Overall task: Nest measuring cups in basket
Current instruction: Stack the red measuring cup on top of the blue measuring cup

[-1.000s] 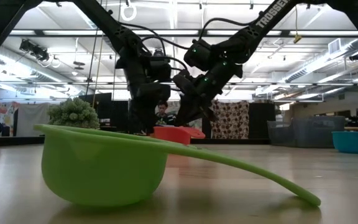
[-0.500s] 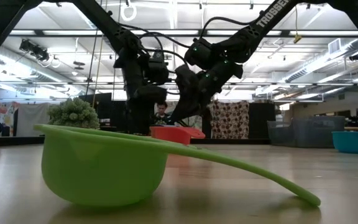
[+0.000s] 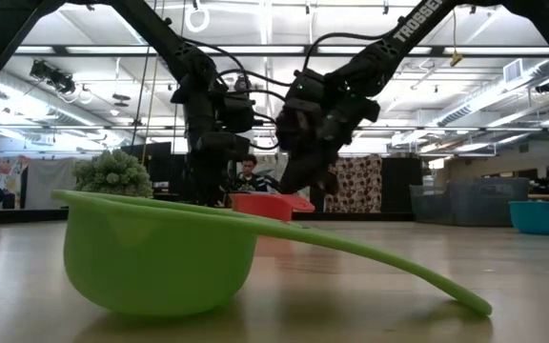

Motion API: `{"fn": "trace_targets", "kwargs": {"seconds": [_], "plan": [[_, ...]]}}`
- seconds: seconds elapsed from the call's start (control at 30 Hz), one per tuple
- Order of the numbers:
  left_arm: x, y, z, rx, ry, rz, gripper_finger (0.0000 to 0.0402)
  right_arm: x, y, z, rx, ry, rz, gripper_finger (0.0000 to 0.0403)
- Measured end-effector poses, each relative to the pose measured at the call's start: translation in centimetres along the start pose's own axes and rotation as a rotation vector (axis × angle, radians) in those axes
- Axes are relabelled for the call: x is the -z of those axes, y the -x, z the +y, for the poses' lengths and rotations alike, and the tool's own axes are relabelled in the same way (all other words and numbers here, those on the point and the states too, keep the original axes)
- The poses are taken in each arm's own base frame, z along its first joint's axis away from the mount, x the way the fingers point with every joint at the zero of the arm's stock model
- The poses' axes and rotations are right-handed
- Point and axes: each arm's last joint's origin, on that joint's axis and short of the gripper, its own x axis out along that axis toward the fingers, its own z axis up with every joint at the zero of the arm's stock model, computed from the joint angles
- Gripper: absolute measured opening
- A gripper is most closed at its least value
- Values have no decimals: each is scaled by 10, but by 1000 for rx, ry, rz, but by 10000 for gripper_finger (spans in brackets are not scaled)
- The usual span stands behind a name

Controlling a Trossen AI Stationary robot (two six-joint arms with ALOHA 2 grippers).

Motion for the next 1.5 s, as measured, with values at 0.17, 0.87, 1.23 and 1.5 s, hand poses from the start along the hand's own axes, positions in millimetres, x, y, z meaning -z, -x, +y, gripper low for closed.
{"fn": "trace_targets", "kwargs": {"seconds": [0.17,0.87,1.23,1.5], "plan": [[0,0,0,0,0,0,100,-3,8,-5,-150,-34,24,68],[1,5,-2,21,-25,-2,101,0,156,35,-111,17,-207,5],[9,52,-14,13,-18,-96,101,50,191,64,452,-265,-180,11],[20,84,-24,-2,-31,-153,101,39,168,70,272,-98,-121,27]]}}
